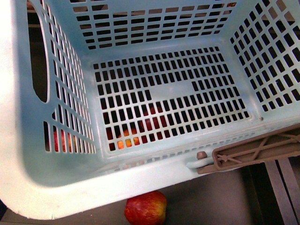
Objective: Pick lemon and mango into basket
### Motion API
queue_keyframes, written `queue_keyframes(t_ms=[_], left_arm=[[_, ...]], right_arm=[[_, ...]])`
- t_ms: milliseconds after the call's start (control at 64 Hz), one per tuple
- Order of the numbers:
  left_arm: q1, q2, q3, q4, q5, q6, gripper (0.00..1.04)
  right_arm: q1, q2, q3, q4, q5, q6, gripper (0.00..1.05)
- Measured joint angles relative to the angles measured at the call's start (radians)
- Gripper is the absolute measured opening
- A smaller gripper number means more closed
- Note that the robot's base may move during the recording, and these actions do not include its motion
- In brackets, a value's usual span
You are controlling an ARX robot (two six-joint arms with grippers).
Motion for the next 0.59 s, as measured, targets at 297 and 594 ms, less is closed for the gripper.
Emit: queue_keyframes(t_ms=[297, 594], left_arm=[[0.0, 0.0, 0.0, 0.0, -0.001, 0.0, 0.05], [0.0, 0.0, 0.0, 0.0, 0.0, 0.0, 0.05]], right_arm=[[0.006, 0.002, -0.023, -0.006, 0.016, -0.052, 0.9], [0.003, -0.033, -0.088, -0.006, -0.024, -0.113, 0.62]])
